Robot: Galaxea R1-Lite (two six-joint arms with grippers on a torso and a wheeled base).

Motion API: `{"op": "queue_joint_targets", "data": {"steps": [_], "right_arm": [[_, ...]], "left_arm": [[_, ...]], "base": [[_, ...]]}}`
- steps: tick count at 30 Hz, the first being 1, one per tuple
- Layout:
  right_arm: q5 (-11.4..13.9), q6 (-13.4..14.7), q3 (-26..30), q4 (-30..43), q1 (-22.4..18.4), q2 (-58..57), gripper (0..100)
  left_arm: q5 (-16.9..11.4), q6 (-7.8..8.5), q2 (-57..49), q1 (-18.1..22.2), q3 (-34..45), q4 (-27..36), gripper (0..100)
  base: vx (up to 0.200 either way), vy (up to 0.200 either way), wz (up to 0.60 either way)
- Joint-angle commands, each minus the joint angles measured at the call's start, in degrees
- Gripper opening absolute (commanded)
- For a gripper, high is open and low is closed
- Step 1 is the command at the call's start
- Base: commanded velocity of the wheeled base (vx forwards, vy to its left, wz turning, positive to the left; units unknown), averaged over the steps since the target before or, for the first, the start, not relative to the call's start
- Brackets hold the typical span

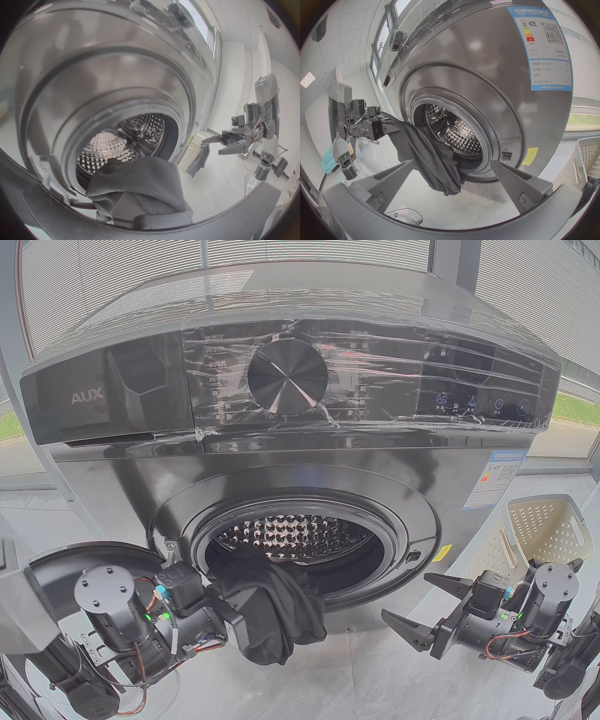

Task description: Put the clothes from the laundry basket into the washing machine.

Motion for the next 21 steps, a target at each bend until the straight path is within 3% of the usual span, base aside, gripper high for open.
{"op": "queue_joint_targets", "data": {"steps": [1, 6, 11, 12, 13, 14, 15, 16, 20, 21], "right_arm": [[-0.53, 0.15, 0.15, -0.23, 1.81, -0.43, 100], [-0.53, -0.03, 0.06, -0.32, 1.9, -0.34, 100], [-0.53, -0.03, 0.15, -0.23, 2.07, -0.34, 100], [-0.44, -0.12, 0.15, -0.32, 1.99, -0.16, 100], [-0.44, -0.12, 0.15, -0.32, 1.99, -0.16, 100], [-0.44, -0.12, 0.06, -0.32, 1.99, 0.01, 100], [-0.44, -0.12, 0.06, -0.32, 1.99, 0.01, 100], [-0.35, -0.12, 0.06, -0.32, 2.07, 0.1, 100], [-0.35, -0.12, 0.06, -0.23, 2.07, 0.19, 100], [-0.35, -0.12, -0.02, -0.23, 2.07, 0.28, 100]], "left_arm": [[0.46, -0.06, 9.17, -2.14, -2.36, -0.23, 0], [0.28, -0.85, 16.37, -1.96, -8.07, -0.23, 0], [-0.42, -1.9, 25.16, -0.65, -19.94, -0.23, 0], [-0.25, -3.57, 28.77, -0.56, -26.71, -0.23, 0], [-0.07, -3.92, 29.29, -0.56, -27.76, -0.23, 0], [0.46, -5.77, 31.75, -0.56, -31.98, -0.14, 0], [0.46, -5.77, 31.75, -0.56, -31.98, -0.14, 0], [1.34, -7.53, 34.13, -0.38, -36.2, 0.47, 0], [2.13, -7.79, 38.17, 1.29, -42.7, 2.32, 0], [3.62, -7.88, 39.93, 2.52, -47.8, 4.69, 0]], "base": [[0.0, 0.0, 0.0], [0.0, 0.0, 0.0], [0.0, 0.0, 0.0], [0.0, 0.0, 0.0], [0.0, 0.0, 0.0], [0.0, 0.0, 0.0], [0.0, 0.0, 0.0], [0.0, 0.0, 0.0], [0.0, 0.0, 0.0], [0.0, 0.0, 0.0]]}}
